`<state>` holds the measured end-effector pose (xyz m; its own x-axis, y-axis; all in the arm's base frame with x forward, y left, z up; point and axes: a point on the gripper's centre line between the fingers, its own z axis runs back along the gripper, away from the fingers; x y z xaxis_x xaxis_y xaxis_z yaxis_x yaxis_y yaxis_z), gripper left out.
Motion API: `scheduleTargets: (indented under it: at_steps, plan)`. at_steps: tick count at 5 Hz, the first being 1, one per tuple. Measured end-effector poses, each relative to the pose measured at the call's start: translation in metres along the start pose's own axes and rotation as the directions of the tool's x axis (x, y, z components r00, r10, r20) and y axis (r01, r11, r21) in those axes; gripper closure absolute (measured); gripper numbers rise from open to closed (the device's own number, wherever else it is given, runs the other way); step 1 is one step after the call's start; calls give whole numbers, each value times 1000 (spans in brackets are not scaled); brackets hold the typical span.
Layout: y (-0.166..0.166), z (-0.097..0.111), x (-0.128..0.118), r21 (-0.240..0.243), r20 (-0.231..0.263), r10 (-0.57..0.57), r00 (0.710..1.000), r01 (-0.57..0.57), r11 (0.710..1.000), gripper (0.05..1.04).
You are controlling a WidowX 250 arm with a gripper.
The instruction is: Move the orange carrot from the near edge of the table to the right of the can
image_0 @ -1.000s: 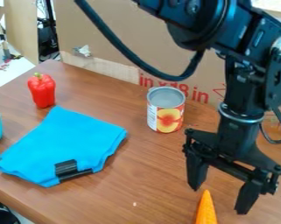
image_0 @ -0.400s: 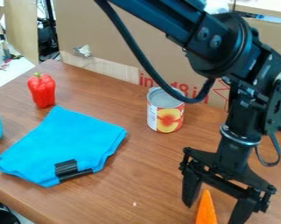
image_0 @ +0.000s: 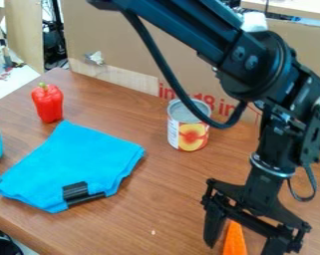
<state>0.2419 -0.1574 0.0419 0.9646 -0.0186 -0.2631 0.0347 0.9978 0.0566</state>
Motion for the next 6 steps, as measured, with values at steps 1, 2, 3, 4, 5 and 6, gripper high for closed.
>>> scheduleTargets:
  at_steps: [1, 2, 3, 4, 5, 6]
  plan:
    - [-6, -5, -1, -24, -4, -24, 1000, 24, 999, 81]
    - [-7, -11, -2, -22, -25, -27, 999, 26, 999, 81]
    - [-9, -22, -4, -31, -58, -37, 998, 35, 999, 133]
    - [-10, -23, -7, -43, -68, -65, 996, 62, 997, 419]
    - [-9, -19, -9, -34, -91, -108, 990, 105, 994, 478]
    - [-10, -1, -1, -11, -71, -178, 981, 177, 984, 478]
